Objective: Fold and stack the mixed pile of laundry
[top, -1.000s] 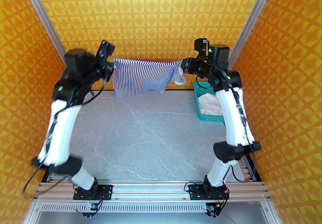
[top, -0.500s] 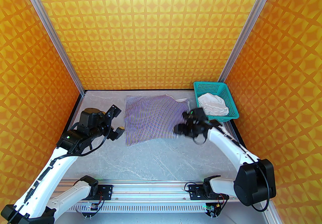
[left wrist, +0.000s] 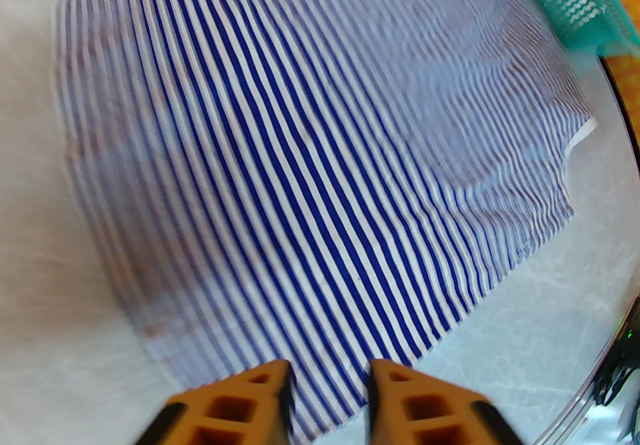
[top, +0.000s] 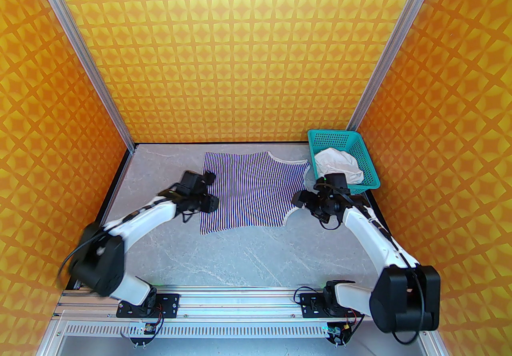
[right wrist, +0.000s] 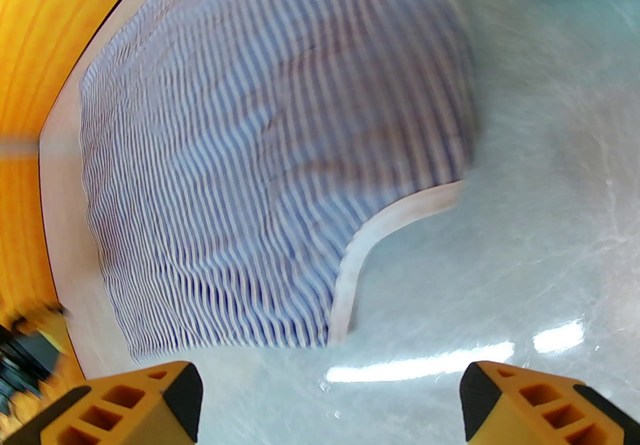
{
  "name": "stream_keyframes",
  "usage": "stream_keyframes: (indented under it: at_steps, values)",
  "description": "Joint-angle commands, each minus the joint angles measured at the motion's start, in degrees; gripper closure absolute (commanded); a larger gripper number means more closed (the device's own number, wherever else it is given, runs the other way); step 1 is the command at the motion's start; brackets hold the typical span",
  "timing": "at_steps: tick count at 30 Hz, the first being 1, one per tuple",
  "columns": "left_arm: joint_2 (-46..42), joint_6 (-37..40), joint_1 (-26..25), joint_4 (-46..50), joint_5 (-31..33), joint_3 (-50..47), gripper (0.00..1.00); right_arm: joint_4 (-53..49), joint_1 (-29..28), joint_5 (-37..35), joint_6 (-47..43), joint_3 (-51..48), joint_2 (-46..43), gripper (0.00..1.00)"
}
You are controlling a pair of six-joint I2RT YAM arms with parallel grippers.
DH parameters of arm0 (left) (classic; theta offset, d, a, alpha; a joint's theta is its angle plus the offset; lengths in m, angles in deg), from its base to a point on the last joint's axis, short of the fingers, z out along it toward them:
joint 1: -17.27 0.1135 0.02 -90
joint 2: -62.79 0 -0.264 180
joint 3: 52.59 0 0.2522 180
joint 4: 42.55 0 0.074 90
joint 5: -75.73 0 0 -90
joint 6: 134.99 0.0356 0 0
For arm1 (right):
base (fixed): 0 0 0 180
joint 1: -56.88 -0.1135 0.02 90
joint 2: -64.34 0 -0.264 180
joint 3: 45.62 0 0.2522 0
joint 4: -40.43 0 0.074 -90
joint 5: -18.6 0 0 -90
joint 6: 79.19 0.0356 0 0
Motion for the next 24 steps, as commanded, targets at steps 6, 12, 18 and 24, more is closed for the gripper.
stream_keyframes:
  at_steps: [6, 12, 18, 24]
  values:
    - [7.1, -9.3, 3.8, -11.8, 0.9, -5.2, 1.0, 24.4, 5.2, 8.7, 10.3, -4.4, 13.1, 0.3]
    - [6.4, -8.6, 8.2, -11.7, 1.3, -8.8, 1.0, 25.0, 1.0, 6.7, 7.6, 0.0, 21.2, 0.48]
    - [6.2, -7.5, 10.2, -10.9, 1.3, -9.2, 1.0, 18.1, -1.8, -1.4, 2.1, 8.3, 23.3, 0.84]
    - [4.7, -6.4, 13.3, -9.5, 1.3, -9.0, 1.0, 0.0, -8.2, -13.2, -6.4, 20.2, 20.7, 1.0]
